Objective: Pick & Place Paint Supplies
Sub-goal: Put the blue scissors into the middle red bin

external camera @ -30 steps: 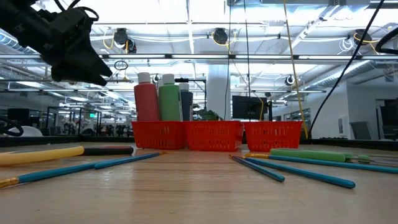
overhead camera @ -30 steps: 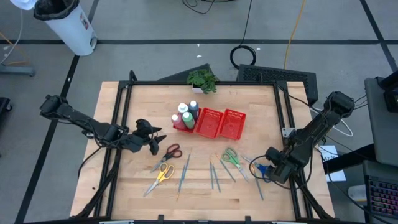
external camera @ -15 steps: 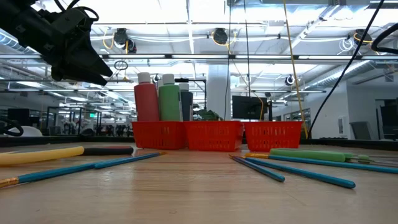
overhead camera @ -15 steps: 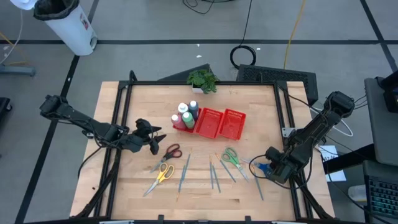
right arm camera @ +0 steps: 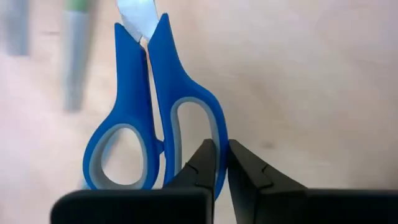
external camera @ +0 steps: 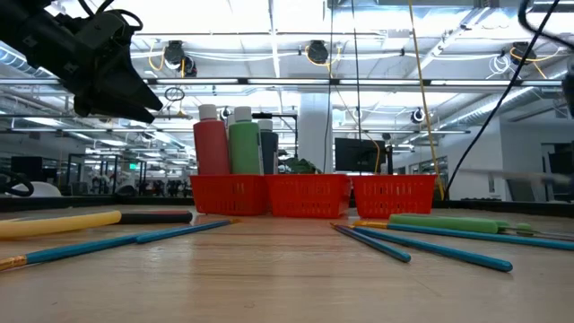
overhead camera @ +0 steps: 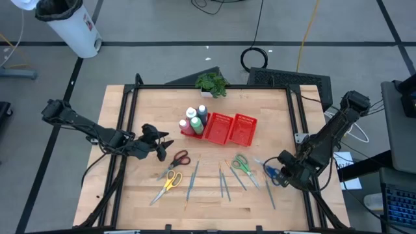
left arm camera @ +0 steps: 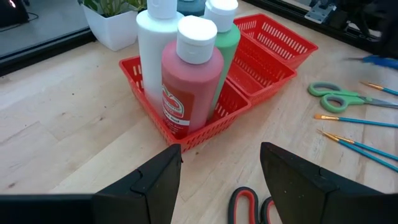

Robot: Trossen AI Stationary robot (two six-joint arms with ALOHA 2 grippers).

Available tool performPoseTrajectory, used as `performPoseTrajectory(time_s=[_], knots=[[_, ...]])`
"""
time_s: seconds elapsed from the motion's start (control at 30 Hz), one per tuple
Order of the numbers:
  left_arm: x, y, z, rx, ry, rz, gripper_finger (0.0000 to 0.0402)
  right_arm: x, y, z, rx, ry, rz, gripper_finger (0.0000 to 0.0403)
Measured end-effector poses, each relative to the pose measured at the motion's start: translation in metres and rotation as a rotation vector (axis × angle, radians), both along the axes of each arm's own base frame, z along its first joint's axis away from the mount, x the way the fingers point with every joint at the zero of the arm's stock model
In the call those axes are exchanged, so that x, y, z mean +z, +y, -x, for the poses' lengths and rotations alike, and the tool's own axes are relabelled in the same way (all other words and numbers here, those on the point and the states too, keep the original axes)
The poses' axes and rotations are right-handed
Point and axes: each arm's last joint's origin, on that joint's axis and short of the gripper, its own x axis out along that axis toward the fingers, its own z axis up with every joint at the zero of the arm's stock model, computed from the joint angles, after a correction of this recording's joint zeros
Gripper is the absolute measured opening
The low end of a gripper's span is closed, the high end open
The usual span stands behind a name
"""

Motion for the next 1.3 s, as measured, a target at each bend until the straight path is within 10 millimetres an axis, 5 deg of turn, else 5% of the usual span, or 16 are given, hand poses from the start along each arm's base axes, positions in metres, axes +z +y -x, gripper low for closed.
performPoseTrajectory(time_s=[0.3,0.7,1.0,1.3], knots=[[0.006,-0.002,-0.006,-0.002,-0.088,0.032,0.0228,0.027,0.012,-0.019,0.102,-0.485,0.149,0.0008],[0.029,-0.025,-0.044,-0.357,-0.408,-0.005,0.0228,0.049,0.014,-0.098,0.264,-1.012,0.596,0.0019],[0.031,-0.036,-0.079,-0.309,-0.529,-0.162,0.0228,0.044,-0.027,-0.146,0.069,-1.028,0.886,0.001],[0.075,-0.038,-0.141,-0.176,-0.507,-0.429,0.0228,0.025,-0.049,-0.167,-0.154,-0.888,1.152,0.001]])
